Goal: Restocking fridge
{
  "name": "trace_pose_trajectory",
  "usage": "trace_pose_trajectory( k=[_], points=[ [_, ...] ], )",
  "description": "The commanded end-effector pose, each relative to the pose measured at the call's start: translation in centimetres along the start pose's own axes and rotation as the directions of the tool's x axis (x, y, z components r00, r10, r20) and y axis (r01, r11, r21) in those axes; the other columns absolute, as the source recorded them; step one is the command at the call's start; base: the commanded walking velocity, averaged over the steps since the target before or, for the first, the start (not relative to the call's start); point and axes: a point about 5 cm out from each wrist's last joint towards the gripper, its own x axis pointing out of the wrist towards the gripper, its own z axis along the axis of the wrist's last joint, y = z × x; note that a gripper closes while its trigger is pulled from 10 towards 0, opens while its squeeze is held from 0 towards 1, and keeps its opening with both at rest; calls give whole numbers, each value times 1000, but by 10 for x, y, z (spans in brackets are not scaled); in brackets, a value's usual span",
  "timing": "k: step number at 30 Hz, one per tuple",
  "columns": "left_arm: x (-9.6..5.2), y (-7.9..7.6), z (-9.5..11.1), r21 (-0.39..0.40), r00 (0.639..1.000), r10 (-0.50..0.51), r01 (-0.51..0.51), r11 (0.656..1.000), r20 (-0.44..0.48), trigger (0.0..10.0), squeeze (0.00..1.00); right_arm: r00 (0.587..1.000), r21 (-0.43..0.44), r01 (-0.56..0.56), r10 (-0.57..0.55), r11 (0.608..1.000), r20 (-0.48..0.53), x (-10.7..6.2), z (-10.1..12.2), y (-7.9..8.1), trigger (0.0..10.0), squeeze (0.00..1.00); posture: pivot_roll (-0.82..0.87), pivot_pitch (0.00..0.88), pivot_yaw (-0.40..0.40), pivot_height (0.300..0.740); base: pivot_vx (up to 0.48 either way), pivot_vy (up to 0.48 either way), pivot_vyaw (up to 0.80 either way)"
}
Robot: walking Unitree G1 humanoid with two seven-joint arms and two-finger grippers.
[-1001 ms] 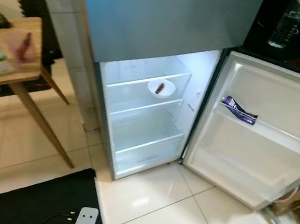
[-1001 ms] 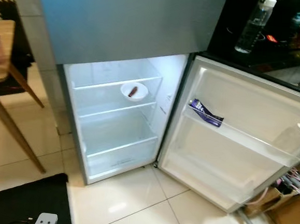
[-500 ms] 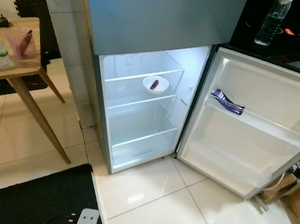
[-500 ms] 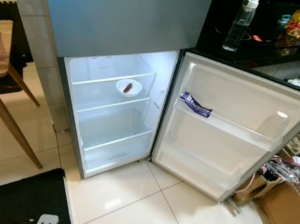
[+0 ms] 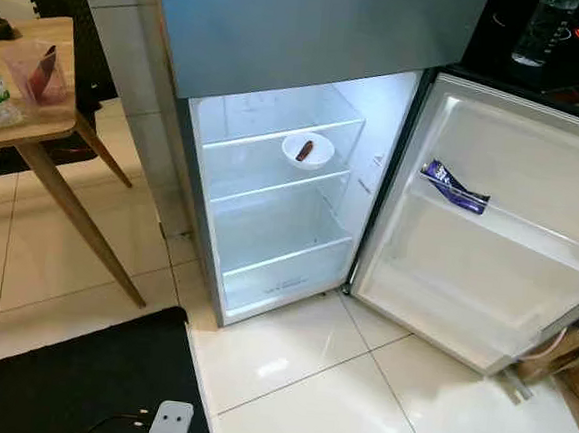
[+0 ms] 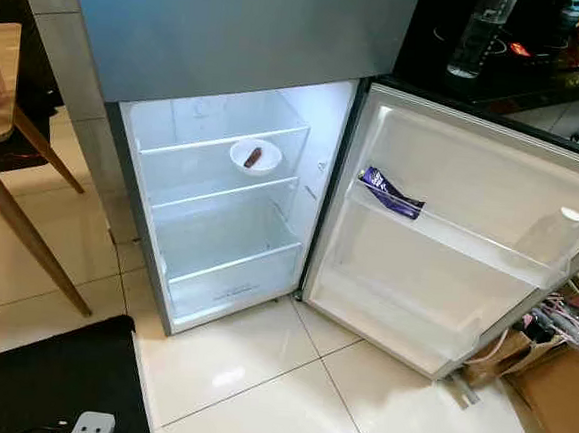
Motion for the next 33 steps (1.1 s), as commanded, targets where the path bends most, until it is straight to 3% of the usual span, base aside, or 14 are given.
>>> trace_pose_trajectory(
  k=[1,18,24,25,33],
  points=[
    [-2,2,-12,15,999,-2,2,1000,-49,10000,0,1000,2,-1,1,1000,-11,0,-5,0,10000,0,-33,56,-26,740,0,-469,0],
    [-3,2,-15,19,998,-7,8,1000,-65,10000,0,1000,1,-7,7,1000,-11,0,-5,3,10000,0,-31,57,-25,740,0,-461,0],
    [-3,2,-15,18,998,-8,9,1000,-65,10000,0,998,-19,-48,49,999,45,-1,1,3,10000,0,-32,56,-24,740,0,-461,0],
    [-3,2,-15,19,998,-8,10,1000,-65,10000,0,997,-49,-53,56,997,46,-1,2,2,10000,0,-33,57,-24,740,0,-461,750],
    [-3,2,-15,20,998,-9,10,1000,-67,10000,0,997,-48,-58,61,997,47,-1,2,2,10000,0,-35,57,-24,740,0,-461,750]
  ],
)
